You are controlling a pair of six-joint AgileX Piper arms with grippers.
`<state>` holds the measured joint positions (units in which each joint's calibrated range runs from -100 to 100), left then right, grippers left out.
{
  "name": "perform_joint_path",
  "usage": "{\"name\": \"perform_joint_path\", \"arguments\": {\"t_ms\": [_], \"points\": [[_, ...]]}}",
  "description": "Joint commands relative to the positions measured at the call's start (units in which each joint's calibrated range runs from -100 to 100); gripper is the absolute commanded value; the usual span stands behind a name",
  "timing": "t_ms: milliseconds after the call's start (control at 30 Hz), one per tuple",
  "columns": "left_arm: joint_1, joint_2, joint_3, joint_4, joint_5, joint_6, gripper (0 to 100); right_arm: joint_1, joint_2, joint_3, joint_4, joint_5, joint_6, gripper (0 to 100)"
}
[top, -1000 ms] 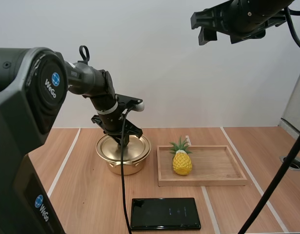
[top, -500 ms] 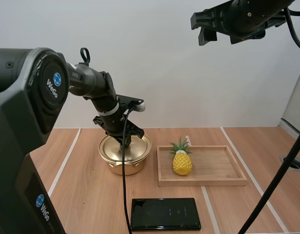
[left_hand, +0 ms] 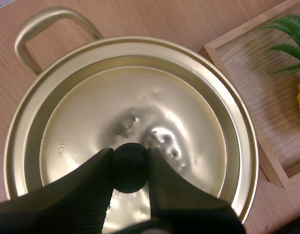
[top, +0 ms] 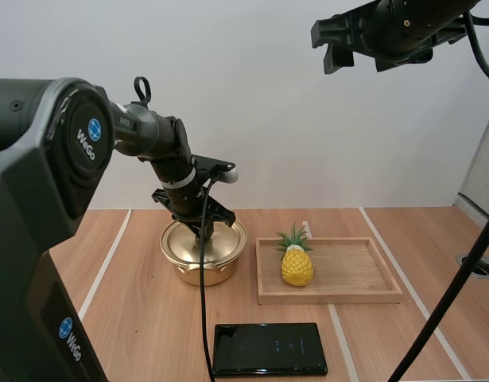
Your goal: Open the pot, put the grape inside, and close it
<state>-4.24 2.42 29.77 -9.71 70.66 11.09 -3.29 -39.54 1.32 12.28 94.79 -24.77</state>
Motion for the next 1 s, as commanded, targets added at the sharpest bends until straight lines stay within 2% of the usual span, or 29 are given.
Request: {"name": "perform_joint_path", "arguments": {"t_ms": [0, 100, 200, 467, 533, 833, 967], "points": [[0.21, 0.83, 0.98, 4.19, 6.30, -2.07, 0, -0.21, -0.82, -0.47, -0.16, 0.28, -0.16, 100], [0.21, 0.71, 0.98, 4.19, 6.11, -4.11, 7, -0.21, -0.82, -0.47, -0.16, 0.28, -0.16, 100], [0.21, 0.71, 0.26, 4.19, 6.11, -4.95, 22, -0.21, -0.82, -0.47, -0.16, 0.28, -0.16, 100], [0.21, 0.06, -6.23, 4.19, 13.58, -4.76, 88, -0.21, -0.82, -0.47, -0.16, 0.28, -0.16, 100], [0.21, -0.63, -7.39, 4.08, 13.58, -4.63, 99, -0.21, -0.82, -0.47, -0.16, 0.47, -0.16, 100], [0.21, -3.32, -13.03, 2.68, 13.40, -3.29, 100, -0.21, -0.82, -0.47, -0.16, 1.22, -0.16, 100], [0.21, -3.31, -17.14, 2.68, 13.94, -6.27, 100, -0.21, -0.82, -0.47, -0.16, 1.39, -0.16, 100]]}}
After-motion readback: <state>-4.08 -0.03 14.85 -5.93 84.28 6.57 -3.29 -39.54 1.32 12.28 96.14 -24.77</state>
